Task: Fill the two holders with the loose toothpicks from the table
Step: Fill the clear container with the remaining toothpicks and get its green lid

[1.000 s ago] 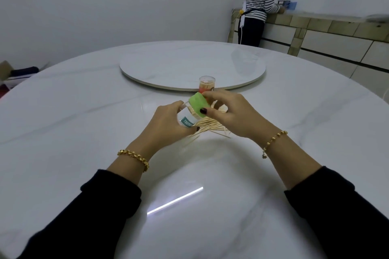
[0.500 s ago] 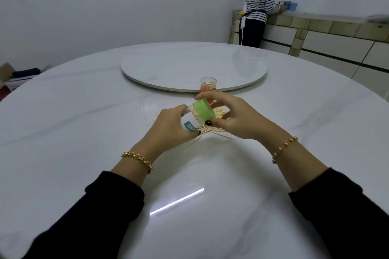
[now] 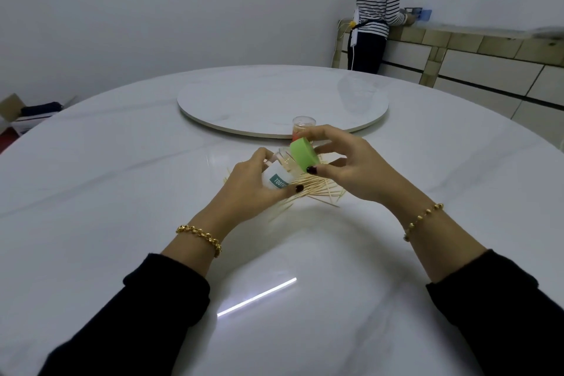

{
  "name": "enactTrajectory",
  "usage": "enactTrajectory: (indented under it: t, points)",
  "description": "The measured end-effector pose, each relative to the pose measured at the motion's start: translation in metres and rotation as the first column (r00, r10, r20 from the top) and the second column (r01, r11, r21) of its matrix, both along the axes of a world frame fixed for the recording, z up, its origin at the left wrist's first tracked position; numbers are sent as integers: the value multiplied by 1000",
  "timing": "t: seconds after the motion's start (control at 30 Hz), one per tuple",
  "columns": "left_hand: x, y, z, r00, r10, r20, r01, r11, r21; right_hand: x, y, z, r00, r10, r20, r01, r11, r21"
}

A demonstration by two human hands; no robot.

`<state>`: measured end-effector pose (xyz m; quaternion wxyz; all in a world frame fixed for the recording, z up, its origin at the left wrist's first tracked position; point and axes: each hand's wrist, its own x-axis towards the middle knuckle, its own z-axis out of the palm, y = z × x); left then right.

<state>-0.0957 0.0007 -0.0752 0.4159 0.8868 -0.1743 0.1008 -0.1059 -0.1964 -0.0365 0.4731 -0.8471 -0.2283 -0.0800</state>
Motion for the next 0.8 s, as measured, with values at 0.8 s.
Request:
enactTrajectory:
  t: [0.8]
  points:
    - [32,24,-16,965,254,69,-213,905,-368,94,53,-40,922,-294,252,373,853,-366]
